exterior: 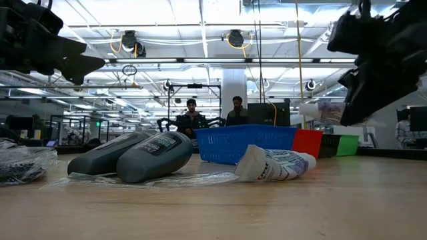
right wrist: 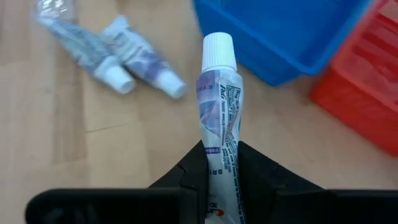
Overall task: Pick & Place Travel size toiletries
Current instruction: Put the bottom toothpaste into the black bin
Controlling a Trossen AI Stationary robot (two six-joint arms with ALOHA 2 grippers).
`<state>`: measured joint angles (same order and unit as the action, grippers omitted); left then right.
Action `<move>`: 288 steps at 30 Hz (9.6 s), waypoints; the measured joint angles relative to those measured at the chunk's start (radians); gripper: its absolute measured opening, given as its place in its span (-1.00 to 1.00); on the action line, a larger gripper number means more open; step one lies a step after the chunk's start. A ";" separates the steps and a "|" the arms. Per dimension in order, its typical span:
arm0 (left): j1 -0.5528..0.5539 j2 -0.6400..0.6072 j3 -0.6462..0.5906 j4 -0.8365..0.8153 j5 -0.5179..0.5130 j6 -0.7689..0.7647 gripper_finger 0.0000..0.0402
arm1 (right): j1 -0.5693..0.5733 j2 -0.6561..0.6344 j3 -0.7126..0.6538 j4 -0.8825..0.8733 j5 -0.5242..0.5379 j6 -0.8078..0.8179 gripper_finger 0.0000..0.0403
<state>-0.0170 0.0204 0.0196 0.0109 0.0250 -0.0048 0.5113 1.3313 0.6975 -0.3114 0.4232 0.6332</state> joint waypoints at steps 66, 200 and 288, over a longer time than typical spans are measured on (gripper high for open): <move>0.000 0.000 0.000 0.000 0.000 0.000 0.41 | -0.692 -0.168 -0.154 0.172 0.070 -0.168 -0.72; 0.000 0.000 0.000 0.000 0.000 0.000 0.41 | -0.027 0.553 0.262 0.444 -0.225 -0.510 -0.17; 0.000 0.000 0.000 0.000 0.000 0.000 0.41 | -0.170 -0.117 -0.261 0.831 -0.288 -0.405 -0.73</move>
<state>-0.0170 0.0204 0.0200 0.0109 0.0250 -0.0050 0.3415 1.2141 0.4368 0.5191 0.1352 0.2279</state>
